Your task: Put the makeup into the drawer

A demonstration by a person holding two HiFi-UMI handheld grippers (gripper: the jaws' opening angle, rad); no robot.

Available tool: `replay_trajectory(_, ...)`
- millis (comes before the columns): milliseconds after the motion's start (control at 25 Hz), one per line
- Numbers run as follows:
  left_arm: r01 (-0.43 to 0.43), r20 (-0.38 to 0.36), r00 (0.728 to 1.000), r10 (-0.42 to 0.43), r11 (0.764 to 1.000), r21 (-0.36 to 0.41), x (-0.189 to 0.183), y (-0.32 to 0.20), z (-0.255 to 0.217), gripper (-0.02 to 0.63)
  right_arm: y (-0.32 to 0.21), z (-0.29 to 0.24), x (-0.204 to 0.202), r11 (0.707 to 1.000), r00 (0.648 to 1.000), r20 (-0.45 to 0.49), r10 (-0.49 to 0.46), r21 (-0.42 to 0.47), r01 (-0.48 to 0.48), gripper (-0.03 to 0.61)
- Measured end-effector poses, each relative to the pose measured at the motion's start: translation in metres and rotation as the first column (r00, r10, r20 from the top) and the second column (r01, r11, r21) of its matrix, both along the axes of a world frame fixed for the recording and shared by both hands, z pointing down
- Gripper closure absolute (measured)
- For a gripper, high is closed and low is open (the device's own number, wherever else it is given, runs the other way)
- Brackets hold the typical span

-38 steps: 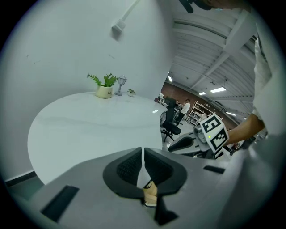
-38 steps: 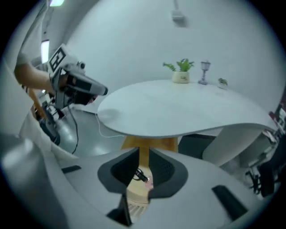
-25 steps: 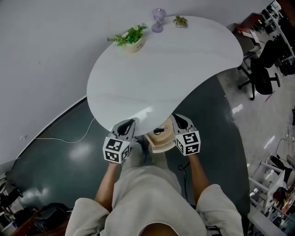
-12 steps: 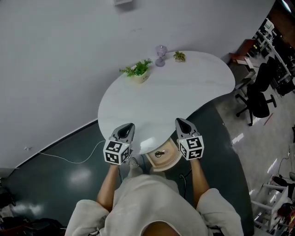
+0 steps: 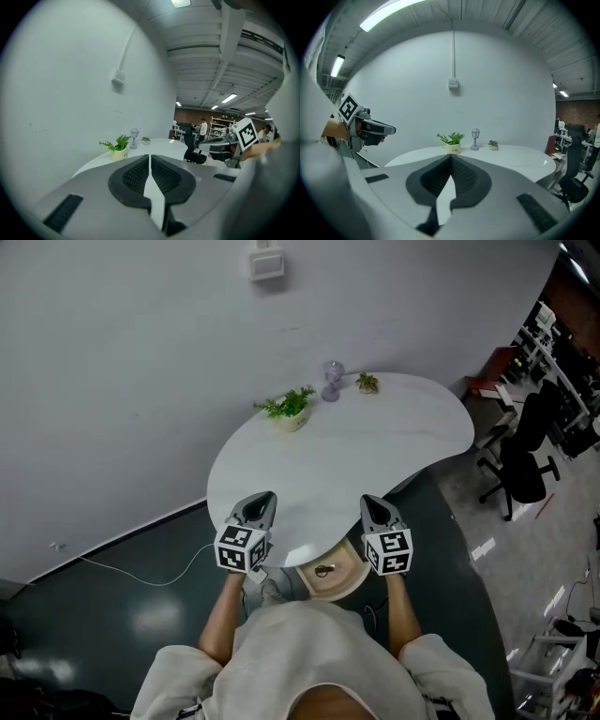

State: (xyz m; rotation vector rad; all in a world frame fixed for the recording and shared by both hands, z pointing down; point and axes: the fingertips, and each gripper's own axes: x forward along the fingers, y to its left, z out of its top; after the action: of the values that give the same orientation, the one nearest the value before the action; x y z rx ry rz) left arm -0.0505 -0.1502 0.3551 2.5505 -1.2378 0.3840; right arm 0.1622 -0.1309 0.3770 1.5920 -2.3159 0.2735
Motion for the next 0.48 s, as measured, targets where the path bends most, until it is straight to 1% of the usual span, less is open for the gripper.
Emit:
replay_trajectory(160,0.007,-0.005,1.000,-0.007,1.000,-0.001,0.0026,0.0010,-0.0006,0.594,0.0024,0.0005,0.0009,1.000,1.000,-0.012,0.000,-0.001,0.000,0.581)
replay_trajectory(280,0.009,-0.009,1.000,-0.009,1.000,-0.004,0.0061,0.0039,0.0023,0.594,0.0054,0.0039,0.0029,1.000,1.000,-0.005,0.003,-0.007,-0.003,0.581)
replay_trajectory(480,0.008,0.001,1.000,-0.008,1.000,-0.007,0.0100,0.0072,0.0065,0.594,0.0100,0.0080,0.0040,1.000,1.000,-0.014,-0.004,-0.019,0.003,0.581)
